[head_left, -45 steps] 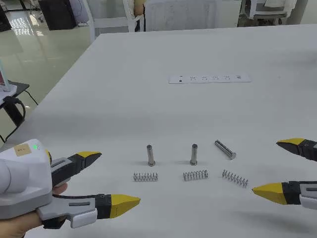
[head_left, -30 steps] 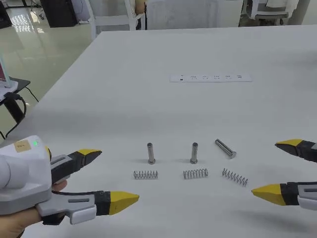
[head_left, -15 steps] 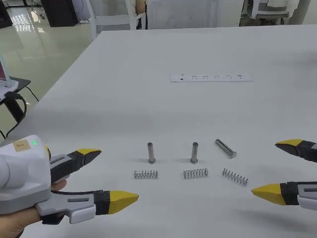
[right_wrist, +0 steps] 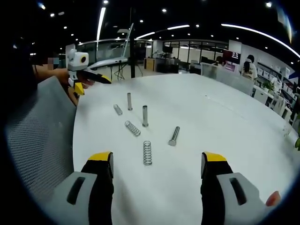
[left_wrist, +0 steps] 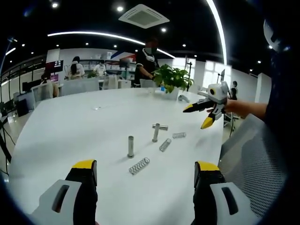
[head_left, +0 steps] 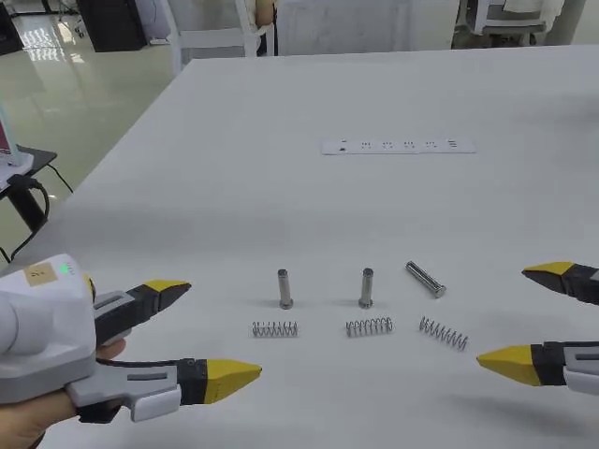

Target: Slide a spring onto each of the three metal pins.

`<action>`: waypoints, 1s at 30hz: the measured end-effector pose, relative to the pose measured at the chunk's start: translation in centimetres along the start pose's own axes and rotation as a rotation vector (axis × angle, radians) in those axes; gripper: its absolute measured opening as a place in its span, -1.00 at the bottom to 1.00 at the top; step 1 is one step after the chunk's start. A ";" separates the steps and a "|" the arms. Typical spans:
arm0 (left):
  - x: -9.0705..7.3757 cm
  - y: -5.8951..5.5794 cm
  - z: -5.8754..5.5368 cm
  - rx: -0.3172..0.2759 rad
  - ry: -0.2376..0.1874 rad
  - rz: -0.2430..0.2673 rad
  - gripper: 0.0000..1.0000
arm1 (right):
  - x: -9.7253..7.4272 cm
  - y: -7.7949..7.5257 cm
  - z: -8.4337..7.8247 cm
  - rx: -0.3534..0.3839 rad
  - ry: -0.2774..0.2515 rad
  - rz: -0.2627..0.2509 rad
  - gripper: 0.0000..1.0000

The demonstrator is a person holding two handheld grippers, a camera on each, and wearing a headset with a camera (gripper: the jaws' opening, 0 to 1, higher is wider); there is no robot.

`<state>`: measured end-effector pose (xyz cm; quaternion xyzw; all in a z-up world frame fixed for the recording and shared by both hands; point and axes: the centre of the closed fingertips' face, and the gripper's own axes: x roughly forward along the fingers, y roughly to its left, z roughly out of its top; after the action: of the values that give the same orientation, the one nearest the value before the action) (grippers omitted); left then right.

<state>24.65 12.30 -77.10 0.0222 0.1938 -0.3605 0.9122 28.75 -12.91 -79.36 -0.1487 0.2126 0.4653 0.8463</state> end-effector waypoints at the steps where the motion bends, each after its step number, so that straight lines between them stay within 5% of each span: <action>1: 0.0 0.0 0.0 0.000 0.000 0.001 0.64 | 0.0 0.0 0.0 0.000 0.001 0.000 0.53; 30: -0.1 0.1 -0.2 -0.004 0.005 -0.002 0.63 | -0.1 -0.2 0.0 0.001 0.012 -0.004 0.52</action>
<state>24.58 12.43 -77.24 0.0212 0.1969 -0.3610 0.9113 28.85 -13.08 -79.32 -0.1517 0.2177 0.4626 0.8459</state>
